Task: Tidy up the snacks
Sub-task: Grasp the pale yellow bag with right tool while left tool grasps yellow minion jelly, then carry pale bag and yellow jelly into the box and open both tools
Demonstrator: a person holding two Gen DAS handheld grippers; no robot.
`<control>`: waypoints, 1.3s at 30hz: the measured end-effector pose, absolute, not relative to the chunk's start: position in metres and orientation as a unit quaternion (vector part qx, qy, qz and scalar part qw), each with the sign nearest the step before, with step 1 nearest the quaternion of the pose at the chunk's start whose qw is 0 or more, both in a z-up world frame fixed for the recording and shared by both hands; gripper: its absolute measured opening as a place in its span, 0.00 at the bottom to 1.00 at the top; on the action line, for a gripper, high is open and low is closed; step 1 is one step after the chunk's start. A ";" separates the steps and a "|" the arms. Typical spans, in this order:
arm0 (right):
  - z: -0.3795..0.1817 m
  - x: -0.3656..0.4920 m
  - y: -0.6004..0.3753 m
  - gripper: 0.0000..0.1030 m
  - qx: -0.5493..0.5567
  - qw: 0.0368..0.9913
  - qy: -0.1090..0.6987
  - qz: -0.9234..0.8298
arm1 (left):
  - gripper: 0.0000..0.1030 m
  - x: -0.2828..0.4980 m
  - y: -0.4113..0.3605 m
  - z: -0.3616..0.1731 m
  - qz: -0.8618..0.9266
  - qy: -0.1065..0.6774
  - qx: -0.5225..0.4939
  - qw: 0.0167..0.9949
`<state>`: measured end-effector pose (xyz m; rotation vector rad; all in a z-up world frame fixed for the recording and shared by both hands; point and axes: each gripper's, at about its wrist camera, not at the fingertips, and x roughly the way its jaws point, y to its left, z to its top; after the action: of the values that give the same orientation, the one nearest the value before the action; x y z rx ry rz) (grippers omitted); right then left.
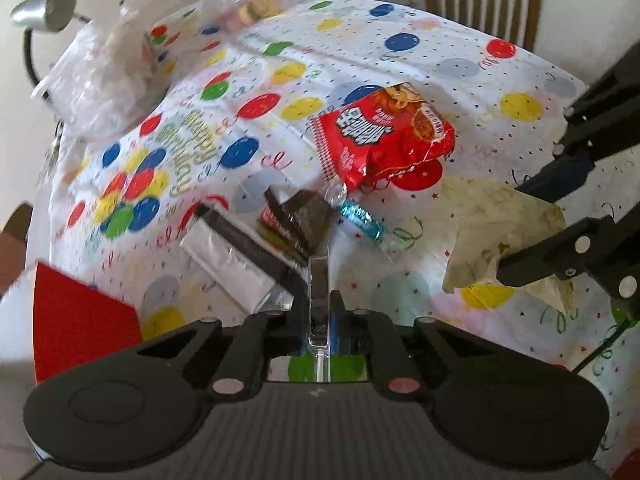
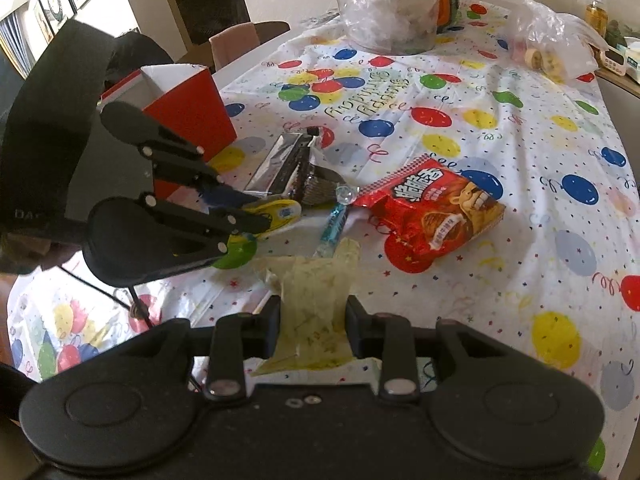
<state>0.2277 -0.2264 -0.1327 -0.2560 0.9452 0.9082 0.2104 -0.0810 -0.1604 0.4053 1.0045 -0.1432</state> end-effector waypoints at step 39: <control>-0.019 0.124 -0.078 0.30 -0.130 0.815 0.360 0.435 | 0.10 0.069 0.092 -0.030 0.088 0.396 -0.032 0.913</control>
<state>0.1237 -0.0775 -0.0187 -0.2778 0.7677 0.9289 0.0692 0.0918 -0.0298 -0.0652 0.8159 0.1821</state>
